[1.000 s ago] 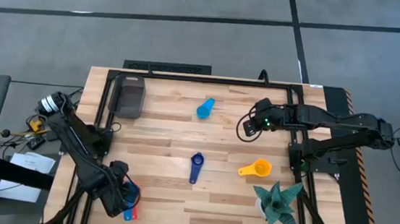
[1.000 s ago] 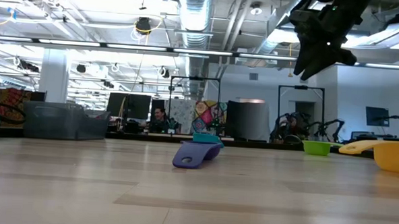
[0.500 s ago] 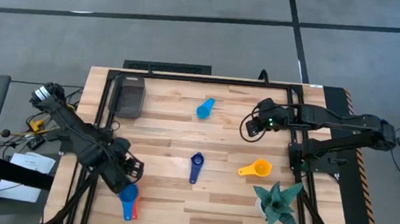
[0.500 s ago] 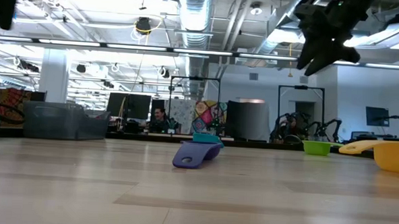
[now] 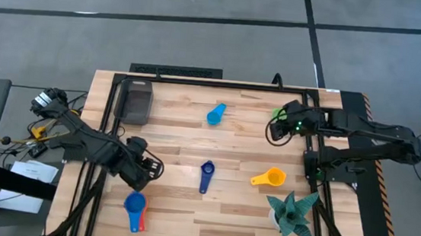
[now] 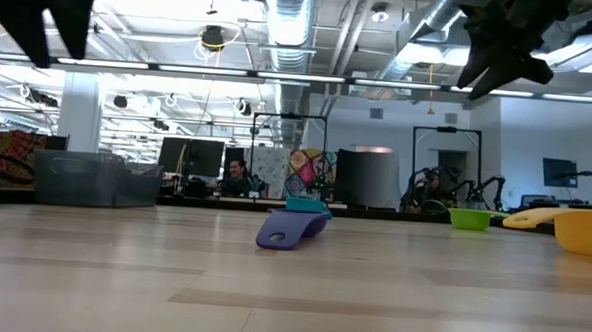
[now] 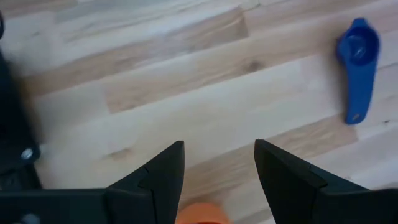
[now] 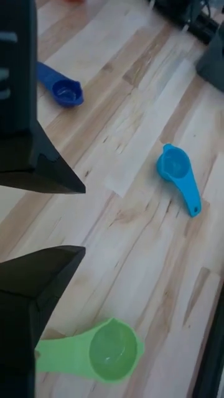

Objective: Nest measuring cups in basket
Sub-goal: Stack the blue measuring cup on top of the red measuring cup

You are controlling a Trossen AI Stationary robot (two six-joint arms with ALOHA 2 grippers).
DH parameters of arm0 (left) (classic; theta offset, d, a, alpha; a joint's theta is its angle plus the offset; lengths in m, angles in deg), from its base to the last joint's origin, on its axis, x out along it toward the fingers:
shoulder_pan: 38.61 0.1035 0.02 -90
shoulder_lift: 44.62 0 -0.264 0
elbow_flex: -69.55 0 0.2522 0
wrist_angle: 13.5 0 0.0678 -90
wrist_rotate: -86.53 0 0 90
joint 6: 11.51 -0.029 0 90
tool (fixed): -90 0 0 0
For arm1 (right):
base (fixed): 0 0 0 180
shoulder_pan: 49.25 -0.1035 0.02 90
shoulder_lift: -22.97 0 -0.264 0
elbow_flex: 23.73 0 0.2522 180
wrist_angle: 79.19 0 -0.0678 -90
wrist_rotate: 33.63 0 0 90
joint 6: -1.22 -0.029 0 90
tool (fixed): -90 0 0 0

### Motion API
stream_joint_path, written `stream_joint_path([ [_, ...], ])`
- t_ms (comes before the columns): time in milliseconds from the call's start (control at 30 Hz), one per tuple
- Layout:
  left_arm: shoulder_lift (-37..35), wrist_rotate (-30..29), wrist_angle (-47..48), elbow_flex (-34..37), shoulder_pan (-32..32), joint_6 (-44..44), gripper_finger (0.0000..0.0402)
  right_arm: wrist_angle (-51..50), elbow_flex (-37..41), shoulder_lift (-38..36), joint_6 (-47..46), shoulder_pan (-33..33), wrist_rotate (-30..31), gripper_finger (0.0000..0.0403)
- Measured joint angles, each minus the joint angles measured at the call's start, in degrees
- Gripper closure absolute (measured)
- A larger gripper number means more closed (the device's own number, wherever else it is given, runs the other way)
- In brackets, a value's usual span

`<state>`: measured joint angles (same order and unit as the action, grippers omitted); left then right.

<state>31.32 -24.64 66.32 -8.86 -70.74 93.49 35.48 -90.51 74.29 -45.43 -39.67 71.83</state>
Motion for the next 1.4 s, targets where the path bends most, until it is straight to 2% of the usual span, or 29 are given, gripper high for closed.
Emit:
stream_joint_path([
  [100, 0.00, -1.75, -1.20, 0.00, 0.80, -1.98, 0.0219, -1.27, 0.01, -0.40, -0.10, -0.17, 0.02, 0.0237],
  [300, 0.02, -9.27, -4.32, 0.00, 0.88, -5.22, 0.0219, -4.11, 0.00, -1.30, -2.34, -1.19, -0.35, 0.0238],
  [633, 0.24, -9.81, -2.94, 0.00, 0.88, -7.09, 0.0219, -7.23, 0.02, -2.83, -9.26, -7.91, -0.18, 0.0244],
  [800, 2.96, -9.91, -3.30, 0.00, 0.90, -6.82, 0.0219, -10.21, 0.02, -2.94, -13.43, -11.88, 2.69, 0.0252],
  [1033, 8.91, -5.97, -8.19, 0.00, 0.92, -10.69, 0.0219, -21.74, 0.02, -2.26, -20.12, -16.76, 6.39, 0.0261],
  [1133, 10.32, -2.62, -9.94, 0.02, 1.42, -13.14, 0.0219, -26.02, 0.02, -2.23, -23.15, -17.19, 5.84, 0.0267],
  [1267, 10.47, 3.04, -10.60, 0.02, 2.02, -14.90, 0.0219, -26.13, 0.02, -2.15, -25.66, -19.11, 5.25, 0.0275],
  [1400, 10.49, 5.85, -10.66, 0.02, 0.00, -11.14, 0.0219, -26.00, 0.02, -2.16, -27.99, -21.53, 5.26, 0.0282],
])
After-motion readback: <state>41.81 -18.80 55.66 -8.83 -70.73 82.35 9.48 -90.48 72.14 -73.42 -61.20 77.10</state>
